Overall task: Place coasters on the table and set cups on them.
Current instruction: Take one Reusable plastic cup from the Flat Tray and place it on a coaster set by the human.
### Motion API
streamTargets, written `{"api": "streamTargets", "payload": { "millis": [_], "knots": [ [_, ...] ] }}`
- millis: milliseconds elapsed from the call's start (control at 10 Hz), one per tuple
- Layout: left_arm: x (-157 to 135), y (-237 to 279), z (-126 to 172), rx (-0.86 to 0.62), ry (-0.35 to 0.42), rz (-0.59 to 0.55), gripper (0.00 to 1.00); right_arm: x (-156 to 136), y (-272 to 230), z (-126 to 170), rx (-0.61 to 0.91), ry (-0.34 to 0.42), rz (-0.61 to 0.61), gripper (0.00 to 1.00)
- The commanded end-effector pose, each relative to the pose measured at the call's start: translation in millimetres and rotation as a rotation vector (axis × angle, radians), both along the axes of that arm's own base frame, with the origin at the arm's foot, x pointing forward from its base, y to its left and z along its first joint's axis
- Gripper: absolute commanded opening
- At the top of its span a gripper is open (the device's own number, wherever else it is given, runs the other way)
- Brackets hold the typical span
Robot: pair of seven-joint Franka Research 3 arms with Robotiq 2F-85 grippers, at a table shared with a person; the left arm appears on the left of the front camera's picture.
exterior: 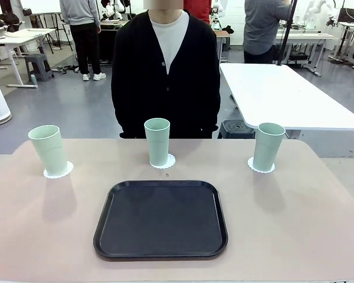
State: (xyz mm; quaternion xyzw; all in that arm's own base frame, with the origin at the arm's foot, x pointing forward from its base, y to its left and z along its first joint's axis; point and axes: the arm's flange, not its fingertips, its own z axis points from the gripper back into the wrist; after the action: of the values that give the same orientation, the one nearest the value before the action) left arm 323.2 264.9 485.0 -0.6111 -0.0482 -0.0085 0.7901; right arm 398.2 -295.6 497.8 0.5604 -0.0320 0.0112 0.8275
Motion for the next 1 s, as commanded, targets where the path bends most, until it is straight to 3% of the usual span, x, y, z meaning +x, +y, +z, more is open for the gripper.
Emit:
{"api": "streamTargets", "payload": {
  "millis": [0,200,400,500,900],
  "knots": [
    [20.6,24.4,1.5,-0.124,0.019,0.056,1.0,0.5,1.4,1.9,0.008,0.001,0.001,1.0],
    [24.5,37.7,1.1,-0.177,0.027,0.058,1.0,0.5,1.4,1.9,0.008,0.001,0.001,1.0],
    [23.7,30.0,0.5,-0.104,0.004,0.016,1.0,0.5,1.4,1.9,0.008,0.001,0.001,1.0],
    [24.4,17.7,-16.5,-0.171,0.022,0.054,1.0,0.5,1.4,1.9,0.008,0.001,0.001,1.0],
    [24.4,17.7,-16.5,-0.171,0.022,0.054,1.0,0.5,1.4,1.9,0.008,0.001,0.001,1.0]
  ]
}}
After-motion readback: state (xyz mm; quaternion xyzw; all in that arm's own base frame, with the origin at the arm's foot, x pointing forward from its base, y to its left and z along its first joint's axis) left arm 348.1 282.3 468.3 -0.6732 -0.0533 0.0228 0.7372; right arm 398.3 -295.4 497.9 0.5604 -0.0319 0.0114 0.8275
